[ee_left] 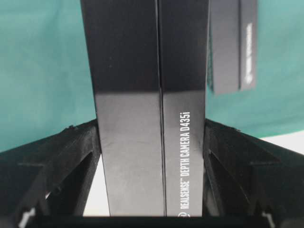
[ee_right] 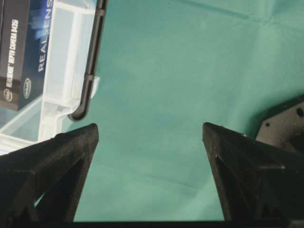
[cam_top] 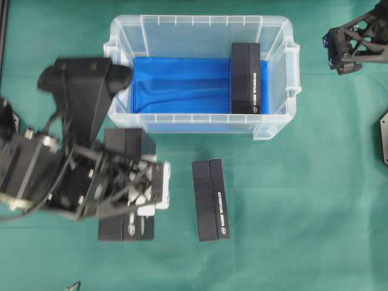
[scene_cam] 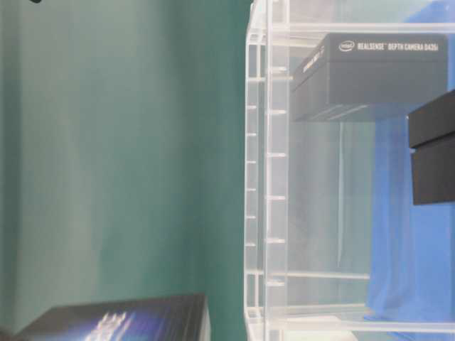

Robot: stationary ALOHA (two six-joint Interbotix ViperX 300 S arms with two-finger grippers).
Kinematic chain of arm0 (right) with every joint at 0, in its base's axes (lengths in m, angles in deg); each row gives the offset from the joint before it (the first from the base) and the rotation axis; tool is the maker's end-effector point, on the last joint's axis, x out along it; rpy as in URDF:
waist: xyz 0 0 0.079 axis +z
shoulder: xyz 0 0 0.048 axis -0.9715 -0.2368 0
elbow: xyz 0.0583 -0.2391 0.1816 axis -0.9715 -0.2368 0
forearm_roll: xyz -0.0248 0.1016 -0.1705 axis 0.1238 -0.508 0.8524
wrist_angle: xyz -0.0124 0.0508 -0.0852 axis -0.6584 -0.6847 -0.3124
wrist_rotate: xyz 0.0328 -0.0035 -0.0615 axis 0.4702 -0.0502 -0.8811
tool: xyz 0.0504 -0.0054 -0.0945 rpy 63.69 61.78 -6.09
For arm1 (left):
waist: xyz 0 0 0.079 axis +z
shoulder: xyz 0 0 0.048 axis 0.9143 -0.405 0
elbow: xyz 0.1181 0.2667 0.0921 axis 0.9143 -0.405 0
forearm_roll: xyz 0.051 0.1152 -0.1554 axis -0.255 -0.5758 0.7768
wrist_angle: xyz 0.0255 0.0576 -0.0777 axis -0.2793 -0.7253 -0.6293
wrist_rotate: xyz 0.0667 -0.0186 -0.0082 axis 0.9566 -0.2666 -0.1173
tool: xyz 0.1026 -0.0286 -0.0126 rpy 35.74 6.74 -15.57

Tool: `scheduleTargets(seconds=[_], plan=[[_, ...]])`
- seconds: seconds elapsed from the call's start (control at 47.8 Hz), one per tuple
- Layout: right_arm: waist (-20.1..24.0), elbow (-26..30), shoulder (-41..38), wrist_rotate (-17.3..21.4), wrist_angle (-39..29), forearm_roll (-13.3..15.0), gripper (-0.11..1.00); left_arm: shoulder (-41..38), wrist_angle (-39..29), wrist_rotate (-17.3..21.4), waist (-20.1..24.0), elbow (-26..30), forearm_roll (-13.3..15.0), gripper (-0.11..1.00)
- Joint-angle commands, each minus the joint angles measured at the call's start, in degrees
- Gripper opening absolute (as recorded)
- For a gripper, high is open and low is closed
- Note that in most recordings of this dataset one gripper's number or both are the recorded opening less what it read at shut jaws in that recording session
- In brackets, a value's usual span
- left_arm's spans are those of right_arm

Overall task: Take out the box from the case.
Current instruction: 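Carry the box toward the front-left of the case and lower it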

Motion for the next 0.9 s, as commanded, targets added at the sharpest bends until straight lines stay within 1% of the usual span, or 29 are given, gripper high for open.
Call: scheduleTargets(seconds=[0.0,0.063,0.418,0.586,0.732,0.879], plan=[[0.26,0.44,0.62,0.0,0.09,-0.09,0.89,0.7,0.18,-2.02,-1.32,1.23,-0.35,0.72],[0.53,0.53,0.53,0.0,0.09,-0.09,0.89,0.62,0.18,-2.72,-1.85,1.23,-0.35,0.72],[0.97,0.35,0.62,0.09,-0.18,-0.09,0.89,0.7,0.18,-2.64,-1.85,0.09,-0.97,0.72],[0.97,0.44,0.62,0.09,-0.26,0.09,0.89,0.62,1.14,-2.64,-1.76,-1.32,-0.97,0.72],[0.97,0.44,0.62,0.09,-0.18,0.09,0.89,0.35,4.22,-2.72,-1.85,-4.66,-0.88,0.72],[0.97,0.35,0.62,0.09,-0.18,0.09,0.89,0.18,9.84,-2.72,-2.02,-9.32,-0.88,0.72]])
